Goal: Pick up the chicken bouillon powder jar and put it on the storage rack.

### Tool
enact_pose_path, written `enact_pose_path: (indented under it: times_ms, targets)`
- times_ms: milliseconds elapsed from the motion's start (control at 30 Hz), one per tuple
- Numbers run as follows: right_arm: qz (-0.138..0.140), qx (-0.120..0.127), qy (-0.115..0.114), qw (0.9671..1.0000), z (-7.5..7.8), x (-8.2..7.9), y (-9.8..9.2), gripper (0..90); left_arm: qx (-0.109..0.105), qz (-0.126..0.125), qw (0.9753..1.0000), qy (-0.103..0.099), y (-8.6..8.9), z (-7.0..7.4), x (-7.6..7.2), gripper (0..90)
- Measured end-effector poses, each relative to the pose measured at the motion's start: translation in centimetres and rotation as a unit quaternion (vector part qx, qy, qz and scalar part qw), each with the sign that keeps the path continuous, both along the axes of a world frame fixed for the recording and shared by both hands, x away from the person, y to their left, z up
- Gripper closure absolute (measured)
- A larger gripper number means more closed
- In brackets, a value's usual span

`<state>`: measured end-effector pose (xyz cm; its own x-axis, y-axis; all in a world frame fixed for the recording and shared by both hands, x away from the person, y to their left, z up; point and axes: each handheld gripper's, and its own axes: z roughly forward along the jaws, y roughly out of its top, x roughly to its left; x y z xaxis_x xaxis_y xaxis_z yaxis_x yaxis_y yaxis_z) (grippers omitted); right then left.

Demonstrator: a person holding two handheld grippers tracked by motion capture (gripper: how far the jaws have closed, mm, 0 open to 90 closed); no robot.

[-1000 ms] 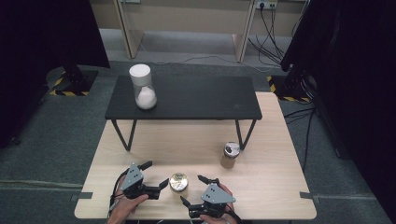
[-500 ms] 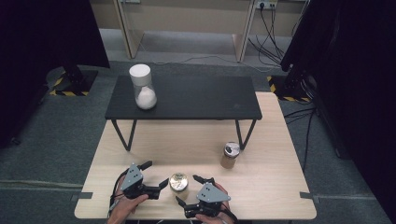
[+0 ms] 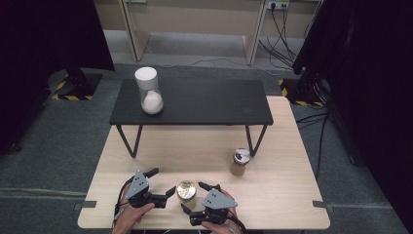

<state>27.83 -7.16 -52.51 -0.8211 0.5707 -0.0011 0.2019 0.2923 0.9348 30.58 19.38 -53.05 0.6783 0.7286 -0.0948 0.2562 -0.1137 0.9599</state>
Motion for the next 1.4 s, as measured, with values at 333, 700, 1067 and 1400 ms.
enact_pose_path:
  times_ms: [333, 700, 1067, 1400]
  targets:
    - [0.006, -0.001, 0.004, 1.0000, 0.0, 0.3, 0.4, 16.9, -0.001, 0.001, 1.0000, 0.000, 0.0, 0.0, 0.0, 3.2]
    - [0.019, -0.010, 0.009, 0.9997, 0.0, 0.5, 1.0, 29.7, -0.001, 0.001, 1.0000, 0.001, 0.0, 0.0, 0.0, 3.2]
    - [0.017, 0.000, 0.030, 0.9994, 0.3, 0.6, 0.9, 30.4, -0.002, 0.001, 1.0000, 0.000, 0.0, 0.0, 0.0, 3.3]
    - [0.007, -0.002, 0.017, 0.9998, 1.1, 0.7, 0.6, 30.4, -0.001, 0.000, 1.0000, 0.000, 0.0, 0.0, 0.0, 3.3]
